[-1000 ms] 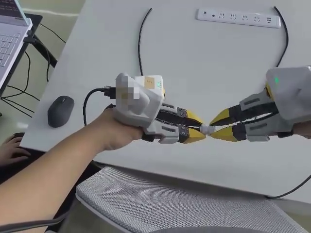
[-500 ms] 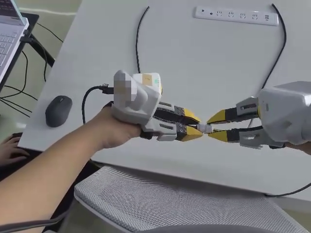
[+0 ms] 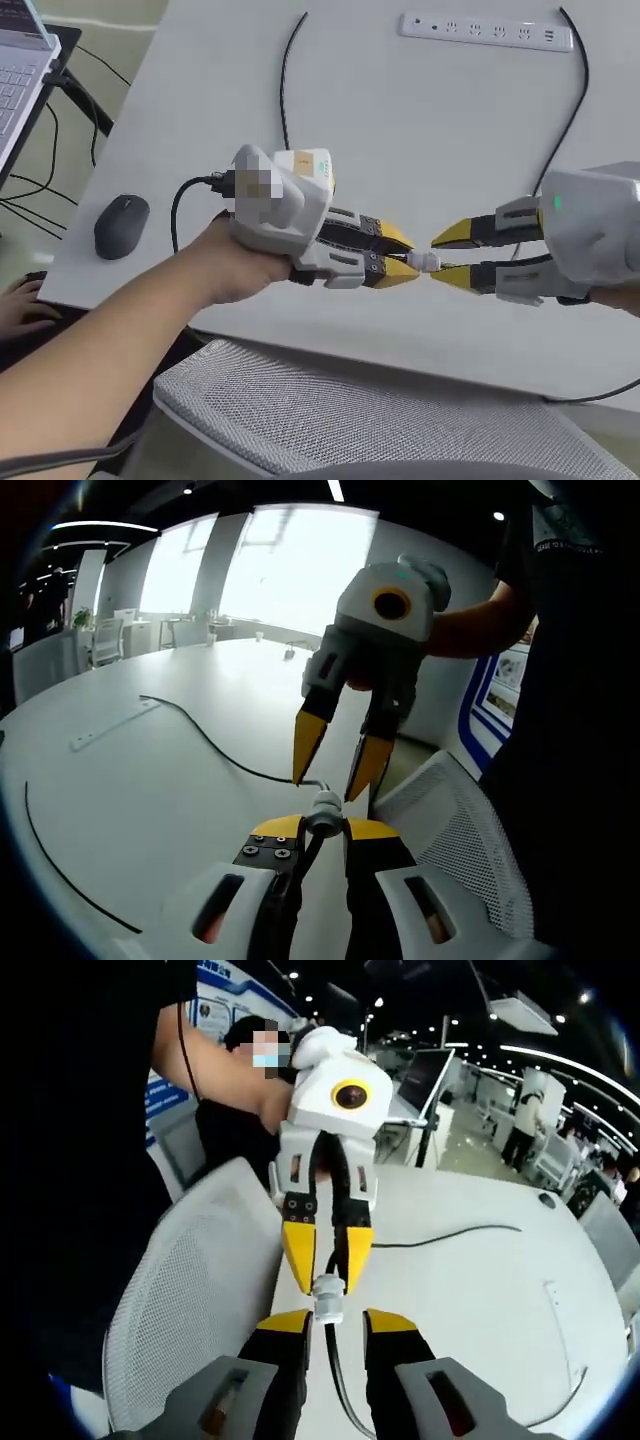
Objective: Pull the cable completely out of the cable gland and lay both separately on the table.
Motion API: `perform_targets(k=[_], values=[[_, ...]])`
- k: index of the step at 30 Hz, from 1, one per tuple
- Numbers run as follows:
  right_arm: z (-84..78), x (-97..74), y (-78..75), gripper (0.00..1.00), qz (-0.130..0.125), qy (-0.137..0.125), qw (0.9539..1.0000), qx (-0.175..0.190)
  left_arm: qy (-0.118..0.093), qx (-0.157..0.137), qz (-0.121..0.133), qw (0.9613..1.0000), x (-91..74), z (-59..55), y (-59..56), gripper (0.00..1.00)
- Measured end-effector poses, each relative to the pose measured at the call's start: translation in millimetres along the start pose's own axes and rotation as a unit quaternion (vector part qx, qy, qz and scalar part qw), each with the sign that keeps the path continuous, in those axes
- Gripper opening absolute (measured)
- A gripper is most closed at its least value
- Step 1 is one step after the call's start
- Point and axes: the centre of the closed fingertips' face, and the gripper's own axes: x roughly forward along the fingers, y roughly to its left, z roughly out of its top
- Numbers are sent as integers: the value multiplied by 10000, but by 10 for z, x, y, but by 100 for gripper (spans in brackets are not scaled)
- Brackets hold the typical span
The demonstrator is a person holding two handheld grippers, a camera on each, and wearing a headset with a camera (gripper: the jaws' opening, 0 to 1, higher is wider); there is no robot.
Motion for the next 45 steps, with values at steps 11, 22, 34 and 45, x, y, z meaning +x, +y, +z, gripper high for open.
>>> perform_targets(k=[11,22,34,45], values=[[-106,-141,-79,26,-576,-174,9945,857,-151,123,106,9998,8,98,32,15],[-199,-166,-170,13,-1349,45,9881,740,-84,304,88,9995,33,147,128,15],[-197,-83,-204,4,-1463,185,9875,552,-49,405,71,9991,65,149,180,15],[-214,-42,-198,1,-1455,237,9867,685,-4,455,72,9989,77,89,235,15]])
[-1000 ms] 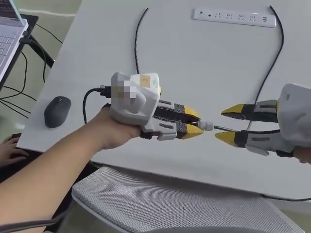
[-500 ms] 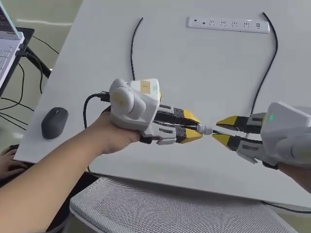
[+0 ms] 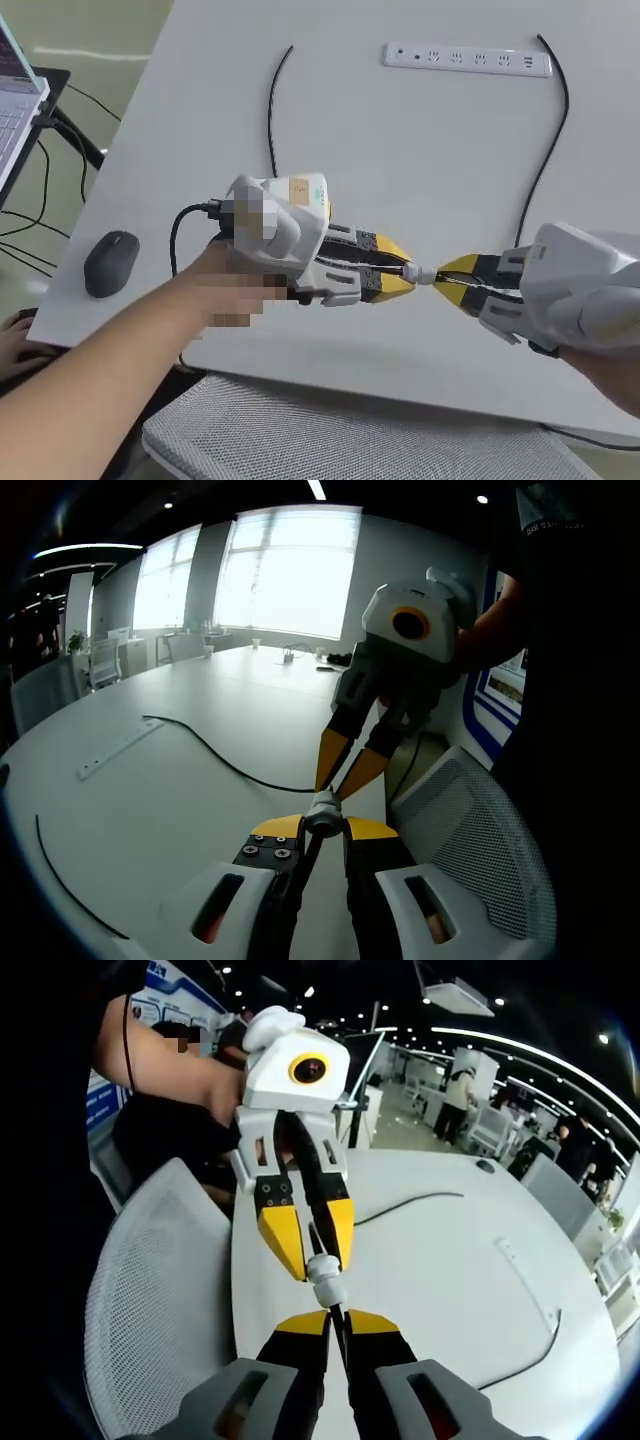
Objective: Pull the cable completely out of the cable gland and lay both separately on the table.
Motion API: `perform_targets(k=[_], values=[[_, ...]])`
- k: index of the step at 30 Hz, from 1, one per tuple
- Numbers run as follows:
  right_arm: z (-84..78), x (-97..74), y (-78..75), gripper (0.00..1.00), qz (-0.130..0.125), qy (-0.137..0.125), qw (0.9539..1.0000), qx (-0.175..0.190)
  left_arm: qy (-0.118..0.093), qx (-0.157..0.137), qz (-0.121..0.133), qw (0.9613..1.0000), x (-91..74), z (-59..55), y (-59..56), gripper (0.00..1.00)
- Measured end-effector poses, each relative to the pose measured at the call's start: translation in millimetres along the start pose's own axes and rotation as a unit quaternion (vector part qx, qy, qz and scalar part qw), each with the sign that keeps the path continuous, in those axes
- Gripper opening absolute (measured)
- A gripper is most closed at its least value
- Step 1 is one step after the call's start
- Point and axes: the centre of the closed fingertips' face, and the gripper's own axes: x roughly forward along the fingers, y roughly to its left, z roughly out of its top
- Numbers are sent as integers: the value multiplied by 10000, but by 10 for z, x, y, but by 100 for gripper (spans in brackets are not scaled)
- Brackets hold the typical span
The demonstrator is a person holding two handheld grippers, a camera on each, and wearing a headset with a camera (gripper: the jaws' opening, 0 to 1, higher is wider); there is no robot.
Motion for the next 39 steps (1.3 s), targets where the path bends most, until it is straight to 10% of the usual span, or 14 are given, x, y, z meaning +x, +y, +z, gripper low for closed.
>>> perform_targets(k=[26,39], values=[[-137,-60,-137,0,-366,91,9991,193,-77,-200,84,9997,23,76,9,15],[-473,-139,-372,0,-692,38,9866,1474,-185,-200,139,9995,9,163,-38,15]])
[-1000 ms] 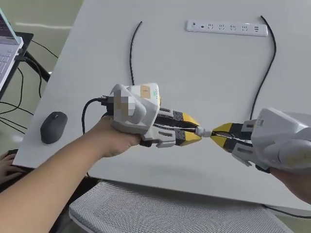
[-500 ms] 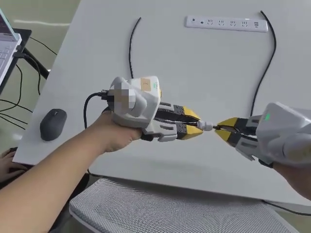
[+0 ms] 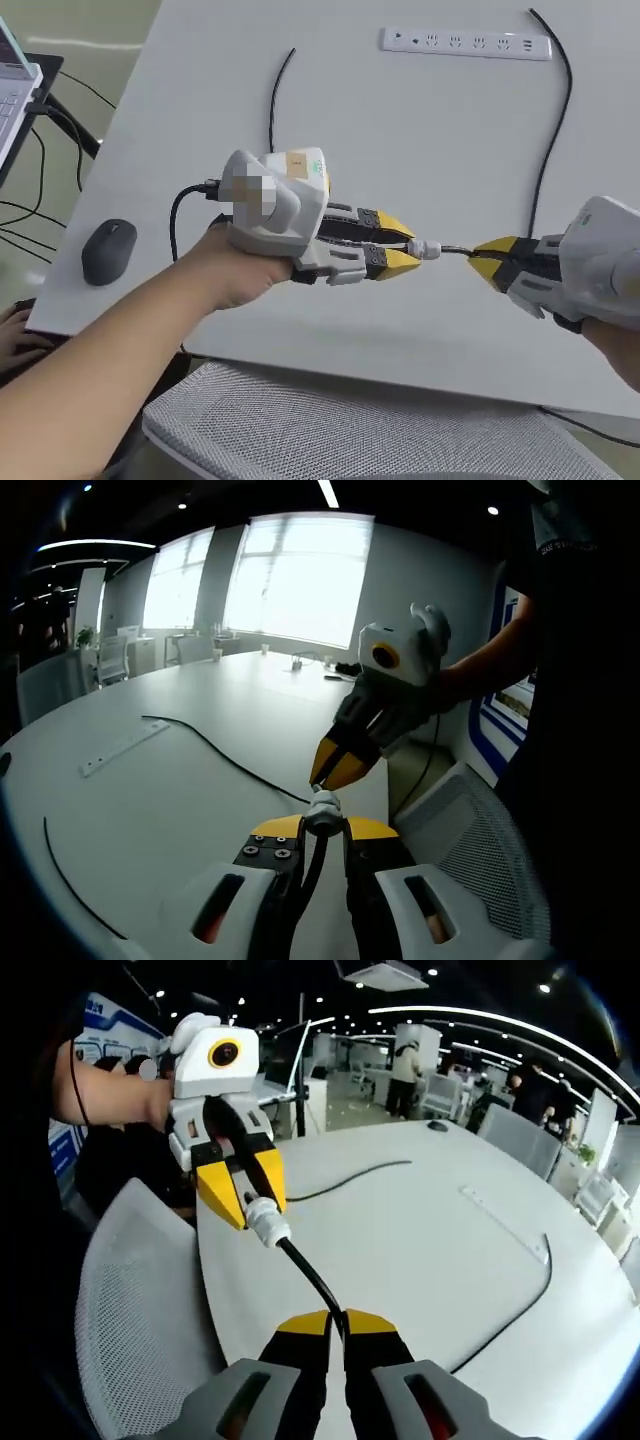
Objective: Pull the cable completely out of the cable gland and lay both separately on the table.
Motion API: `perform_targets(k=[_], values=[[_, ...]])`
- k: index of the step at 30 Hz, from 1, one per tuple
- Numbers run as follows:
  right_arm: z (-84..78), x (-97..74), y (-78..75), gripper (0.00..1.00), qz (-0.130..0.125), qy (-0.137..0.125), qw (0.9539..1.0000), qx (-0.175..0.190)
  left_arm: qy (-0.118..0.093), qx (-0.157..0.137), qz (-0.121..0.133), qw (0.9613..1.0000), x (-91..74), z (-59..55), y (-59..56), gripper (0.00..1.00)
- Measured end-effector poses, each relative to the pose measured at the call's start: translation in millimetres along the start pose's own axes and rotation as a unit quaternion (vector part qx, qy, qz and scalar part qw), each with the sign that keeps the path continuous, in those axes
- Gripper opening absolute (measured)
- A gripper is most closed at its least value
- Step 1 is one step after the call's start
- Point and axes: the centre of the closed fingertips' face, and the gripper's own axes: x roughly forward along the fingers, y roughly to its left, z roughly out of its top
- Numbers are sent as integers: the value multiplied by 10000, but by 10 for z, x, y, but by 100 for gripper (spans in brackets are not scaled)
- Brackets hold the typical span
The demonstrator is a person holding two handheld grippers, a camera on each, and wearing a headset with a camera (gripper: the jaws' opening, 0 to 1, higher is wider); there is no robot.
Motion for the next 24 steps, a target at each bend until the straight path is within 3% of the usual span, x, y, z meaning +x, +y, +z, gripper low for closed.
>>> perform_targets(k=[8,13,15,24], values=[[-180,16,-128,0,-238,-53,9971,720,5,1,5,10000,29,-2,-20,15],[-299,33,-124,0,-328,43,9966,752,22,-12,-3,10000,46,-8,-35,15],[-315,34,-97,0,-285,45,9957,884,37,-6,-23,10000,58,-16,-49,15],[-315,11,-79,0,-262,26,9961,842,32,-59,-12,10000,64,-17,-28,15]])
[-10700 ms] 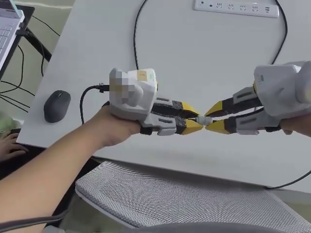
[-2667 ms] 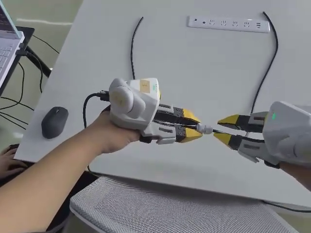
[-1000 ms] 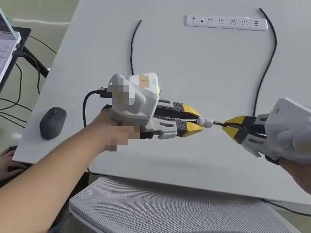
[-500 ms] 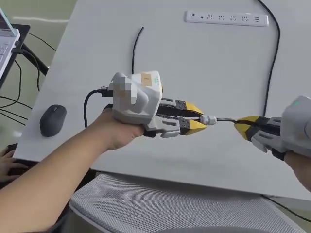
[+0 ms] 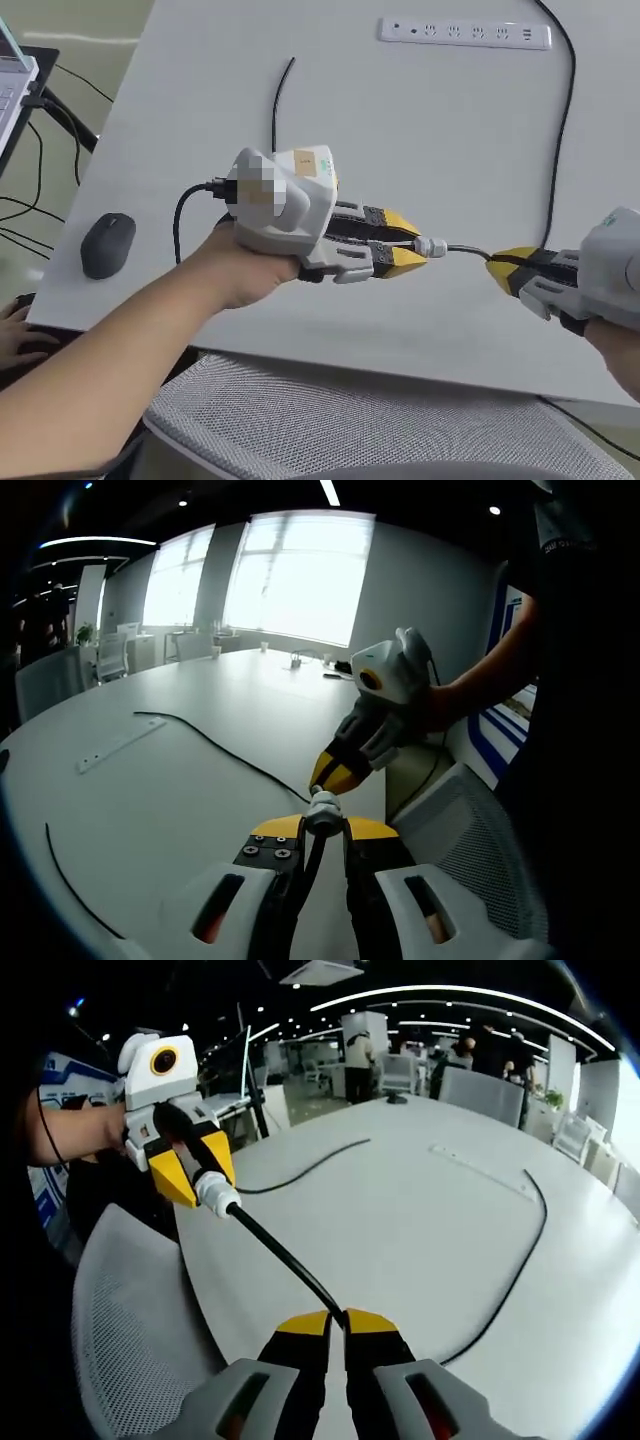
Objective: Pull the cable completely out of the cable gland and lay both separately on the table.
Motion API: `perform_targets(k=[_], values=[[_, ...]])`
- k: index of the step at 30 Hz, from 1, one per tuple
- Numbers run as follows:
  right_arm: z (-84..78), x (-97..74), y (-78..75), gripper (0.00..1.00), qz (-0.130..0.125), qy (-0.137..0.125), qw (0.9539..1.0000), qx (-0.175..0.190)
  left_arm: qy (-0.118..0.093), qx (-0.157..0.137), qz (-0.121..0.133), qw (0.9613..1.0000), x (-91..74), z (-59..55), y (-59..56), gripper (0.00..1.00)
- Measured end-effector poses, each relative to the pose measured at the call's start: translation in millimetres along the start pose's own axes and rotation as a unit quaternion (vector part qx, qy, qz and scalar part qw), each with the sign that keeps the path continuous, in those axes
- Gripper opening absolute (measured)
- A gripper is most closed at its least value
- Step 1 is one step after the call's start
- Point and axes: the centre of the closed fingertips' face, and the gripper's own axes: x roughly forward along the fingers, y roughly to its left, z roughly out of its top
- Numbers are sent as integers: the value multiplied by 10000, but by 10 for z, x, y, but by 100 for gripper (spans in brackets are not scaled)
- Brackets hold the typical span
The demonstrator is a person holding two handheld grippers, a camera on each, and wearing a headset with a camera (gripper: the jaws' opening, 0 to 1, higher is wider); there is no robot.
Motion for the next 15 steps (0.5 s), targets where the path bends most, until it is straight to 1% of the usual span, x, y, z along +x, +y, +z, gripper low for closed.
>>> perform_targets(k=[4,9,10,13,15], values=[[-1,-10,7,0,21,-24,9999,-105,-8,-35,45,10000,-9,4,18,15],[12,-51,22,1,-55,-29,9989,-463,-24,-69,111,9999,-26,9,44,15],[45,-76,25,1,-108,-50,9979,-633,-40,-81,114,9999,-32,17,46,15],[117,-112,116,7,-46,-111,9965,-827,-56,-57,143,9999,-42,27,55,15],[180,-128,168,10,-48,-144,9944,-1044,-67,-90,154,9998,-47,27,60,15]])
